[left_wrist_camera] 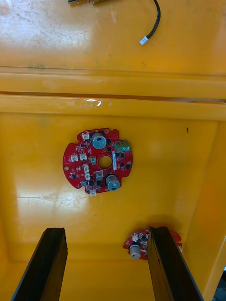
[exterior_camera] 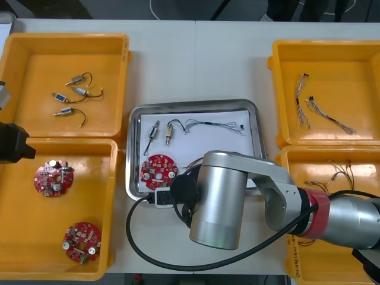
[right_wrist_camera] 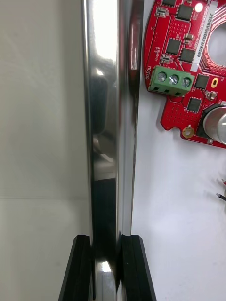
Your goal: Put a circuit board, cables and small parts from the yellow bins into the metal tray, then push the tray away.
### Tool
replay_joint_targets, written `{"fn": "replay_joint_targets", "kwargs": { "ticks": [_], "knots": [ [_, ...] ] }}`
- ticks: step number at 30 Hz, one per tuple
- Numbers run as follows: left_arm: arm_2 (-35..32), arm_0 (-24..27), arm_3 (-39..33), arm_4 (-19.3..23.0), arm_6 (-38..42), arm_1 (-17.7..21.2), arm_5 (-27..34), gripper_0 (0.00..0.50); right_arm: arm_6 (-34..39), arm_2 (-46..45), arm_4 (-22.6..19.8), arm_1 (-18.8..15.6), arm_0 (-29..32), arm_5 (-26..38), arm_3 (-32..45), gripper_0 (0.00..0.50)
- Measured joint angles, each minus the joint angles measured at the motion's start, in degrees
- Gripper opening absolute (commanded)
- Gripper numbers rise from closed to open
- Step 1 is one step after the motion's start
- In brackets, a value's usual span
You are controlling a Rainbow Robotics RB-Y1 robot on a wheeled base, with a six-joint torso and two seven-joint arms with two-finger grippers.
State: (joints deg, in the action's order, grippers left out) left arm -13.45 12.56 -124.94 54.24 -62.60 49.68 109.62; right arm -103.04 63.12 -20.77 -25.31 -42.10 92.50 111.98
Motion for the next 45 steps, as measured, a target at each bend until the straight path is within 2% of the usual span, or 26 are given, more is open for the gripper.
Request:
{"fn": "replay_joint_targets", "kwargs": {
  "ticks": [9, 15, 24, 32, 39, 45],
  "knots": [
    [0.0, 0.0, 0.0, 0.0, 0.0, 0.0, 0.0, 0.500, 0.0, 0.0, -0.1, 0.0, -2.8, -0.1, -2.2, 0.000],
    [0.0, 0.0, 0.0, 0.0, 0.0, 0.0, 0.0, 0.500, 0.0, -1.3, -3.5, 0.0, -4.3, -0.2, -4.4, 0.000],
    [0.0, 0.0, 0.0, 0.0, 0.0, 0.0, 0.0, 0.500, 0.0, -1.9, -3.9, 0.1, -7.1, -0.3, -7.8, 0.000],
    [0.0, 0.0, 0.0, 0.0, 0.0, 0.0, 0.0, 0.500, 0.0, -1.9, -4.1, 0.1, -9.2, -2.4, -11.1, 0.000],
    [0.0, 0.0, 0.0, 0.0, 0.0, 0.0, 0.0, 0.500, 0.0, -1.9, -7.2, 0.1, -11.7, -5.4, -14.8, 0.000],
    [0.0, 0.0, 0.0, 0.0, 0.0, 0.0, 0.0, 0.500, 0.0, -1.9, -7.5, 0.4, -14.3, -6.7, -18.0, 0.000]
  ]
}}
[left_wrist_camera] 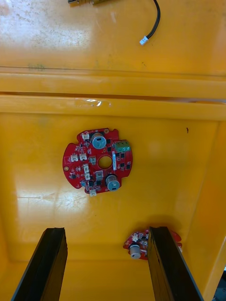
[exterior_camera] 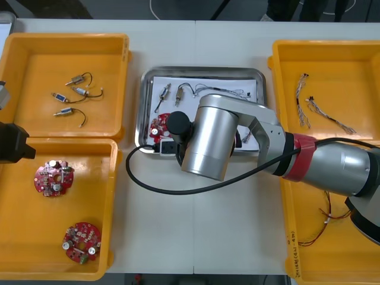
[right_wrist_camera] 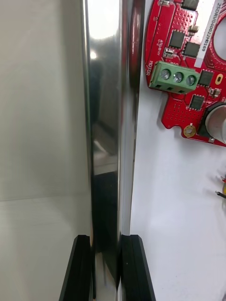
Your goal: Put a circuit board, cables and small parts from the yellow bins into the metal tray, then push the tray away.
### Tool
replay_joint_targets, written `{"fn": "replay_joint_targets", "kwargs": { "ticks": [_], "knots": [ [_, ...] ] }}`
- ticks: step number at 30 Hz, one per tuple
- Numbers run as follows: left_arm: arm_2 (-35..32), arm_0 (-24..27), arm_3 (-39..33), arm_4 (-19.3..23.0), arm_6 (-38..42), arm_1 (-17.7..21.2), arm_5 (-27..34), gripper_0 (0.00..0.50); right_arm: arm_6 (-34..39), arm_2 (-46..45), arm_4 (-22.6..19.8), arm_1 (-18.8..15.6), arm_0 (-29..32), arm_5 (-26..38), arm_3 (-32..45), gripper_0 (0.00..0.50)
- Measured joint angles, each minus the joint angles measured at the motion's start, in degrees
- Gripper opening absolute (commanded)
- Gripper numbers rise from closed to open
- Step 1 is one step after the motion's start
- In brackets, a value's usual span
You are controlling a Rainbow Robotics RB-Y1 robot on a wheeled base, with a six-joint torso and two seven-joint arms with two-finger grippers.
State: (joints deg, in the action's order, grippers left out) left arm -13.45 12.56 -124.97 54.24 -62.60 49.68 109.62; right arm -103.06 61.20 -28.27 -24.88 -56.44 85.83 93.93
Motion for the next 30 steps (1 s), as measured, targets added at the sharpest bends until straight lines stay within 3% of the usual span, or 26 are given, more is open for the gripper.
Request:
{"fn": "replay_joint_targets", "kwargs": {
  "ticks": [30],
  "knots": [
    [0.0, 0.0, 0.0, 0.0, 0.0, 0.0, 0.0, 0.500, -0.4, 3.4, 0.4, 1.9, -9.0, -9.2, -13.5, 0.000]
  ]
}}
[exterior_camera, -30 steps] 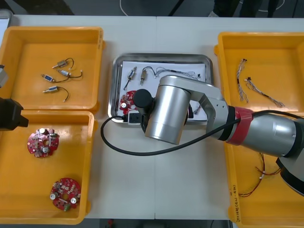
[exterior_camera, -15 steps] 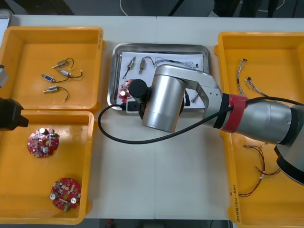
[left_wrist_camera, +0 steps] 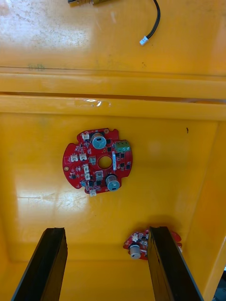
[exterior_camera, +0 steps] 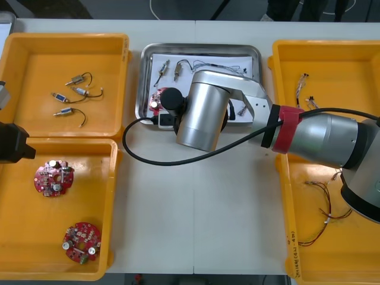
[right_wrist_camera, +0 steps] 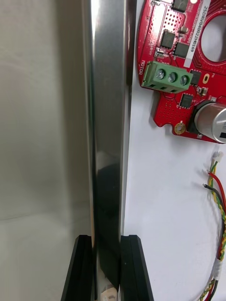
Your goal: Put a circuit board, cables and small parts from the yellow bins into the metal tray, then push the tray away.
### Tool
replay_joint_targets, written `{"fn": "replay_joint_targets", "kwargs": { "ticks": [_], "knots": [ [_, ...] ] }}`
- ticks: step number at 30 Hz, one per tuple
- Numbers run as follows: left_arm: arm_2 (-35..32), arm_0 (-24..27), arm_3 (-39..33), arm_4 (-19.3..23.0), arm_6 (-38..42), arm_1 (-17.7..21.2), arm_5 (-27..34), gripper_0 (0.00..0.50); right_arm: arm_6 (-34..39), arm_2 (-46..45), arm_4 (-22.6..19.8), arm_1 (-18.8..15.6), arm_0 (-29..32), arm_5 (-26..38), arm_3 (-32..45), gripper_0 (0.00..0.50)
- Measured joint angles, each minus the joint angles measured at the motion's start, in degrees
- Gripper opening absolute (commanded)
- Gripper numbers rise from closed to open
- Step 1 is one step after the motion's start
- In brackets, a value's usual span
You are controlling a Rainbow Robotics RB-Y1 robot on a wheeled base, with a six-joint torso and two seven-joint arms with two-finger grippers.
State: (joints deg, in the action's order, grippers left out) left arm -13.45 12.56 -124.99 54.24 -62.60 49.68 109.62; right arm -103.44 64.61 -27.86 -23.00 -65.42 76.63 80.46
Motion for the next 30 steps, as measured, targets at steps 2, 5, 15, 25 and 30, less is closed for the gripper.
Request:
{"fn": "replay_joint_targets", "kwargs": {
  "ticks": [2, 5, 15, 25, 30],
  "knots": [
    [0.0, 0.0, 0.0, 0.0, 0.0, 0.0, 0.0, 0.500, -0.2, 0.0, 0.2, 0.3, -0.4, -0.5, -0.9, 0.000],
    [0.0, 0.0, 0.0, 0.0, 0.0, 0.0, 0.0, 0.500, -0.5, 0.0, 0.3, 0.8, -0.9, -1.2, -2.4, 0.000],
    [0.0, 0.0, 0.0, 0.0, 0.0, 0.0, 0.0, 0.500, -0.5, 1.6, 3.5, 1.6, -2.3, -5.3, -5.8, 0.000],
    [0.0, 0.0, 0.0, 0.0, 0.0, 0.0, 0.0, 0.500, -0.5, 3.9, 3.9, 1.6, -4.4, -8.4, -8.8, 0.000],
    [0.0, 0.0, 0.0, 0.0, 0.0, 0.0, 0.0, 0.500, -0.5, 3.8, 4.0, 1.7, -4.9, -9.6, -10.6, 0.000]
  ]
}}
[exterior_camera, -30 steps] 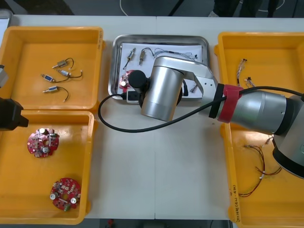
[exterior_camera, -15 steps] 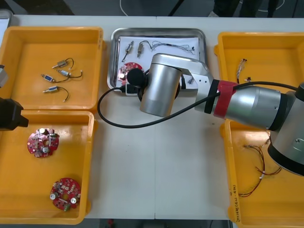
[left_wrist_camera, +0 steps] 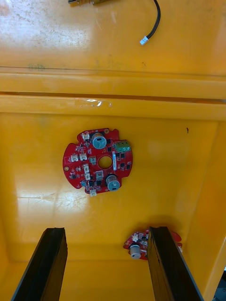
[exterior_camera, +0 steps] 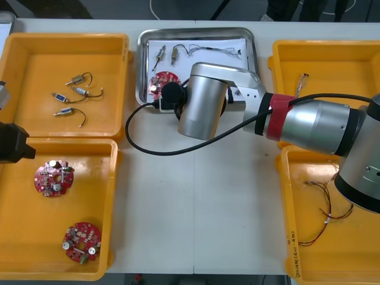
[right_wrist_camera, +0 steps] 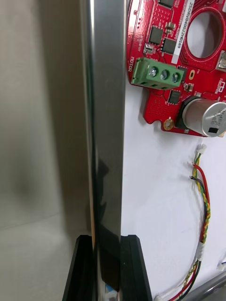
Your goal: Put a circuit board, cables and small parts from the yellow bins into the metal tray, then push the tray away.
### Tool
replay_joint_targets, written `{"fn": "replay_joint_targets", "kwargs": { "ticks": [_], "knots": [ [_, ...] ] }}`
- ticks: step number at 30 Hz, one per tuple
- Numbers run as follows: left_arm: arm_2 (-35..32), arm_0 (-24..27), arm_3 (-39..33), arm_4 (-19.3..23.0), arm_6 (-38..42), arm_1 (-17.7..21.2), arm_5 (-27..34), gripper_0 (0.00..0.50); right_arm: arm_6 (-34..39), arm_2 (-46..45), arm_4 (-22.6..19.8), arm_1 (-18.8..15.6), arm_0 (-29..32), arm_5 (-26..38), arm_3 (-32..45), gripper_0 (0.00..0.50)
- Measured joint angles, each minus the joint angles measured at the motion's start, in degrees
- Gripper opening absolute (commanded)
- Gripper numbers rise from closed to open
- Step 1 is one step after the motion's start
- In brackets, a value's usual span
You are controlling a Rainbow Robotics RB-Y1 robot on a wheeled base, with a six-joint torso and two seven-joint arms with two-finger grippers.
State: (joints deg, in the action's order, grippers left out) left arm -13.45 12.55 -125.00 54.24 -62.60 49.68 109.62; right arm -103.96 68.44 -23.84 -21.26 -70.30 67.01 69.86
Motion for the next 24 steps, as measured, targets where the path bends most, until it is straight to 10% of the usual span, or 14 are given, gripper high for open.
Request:
{"fn": "replay_joint_targets", "kwargs": {
  "ticks": [23, 24],
  "knots": [
    [0.0, 0.0, 0.0, 0.0, 0.0, 0.0, 0.0, 0.500, -2.0, -1.2, 0.3, 2.9, -2.3, -6.4, -9.8, 0.005],
    [0.0, 0.0, 0.0, 0.0, 0.0, 0.0, 0.0, 0.500, -2.0, -1.2, 0.3, 2.9, -2.3, -6.5, -9.9, 0.151]
  ]
}}
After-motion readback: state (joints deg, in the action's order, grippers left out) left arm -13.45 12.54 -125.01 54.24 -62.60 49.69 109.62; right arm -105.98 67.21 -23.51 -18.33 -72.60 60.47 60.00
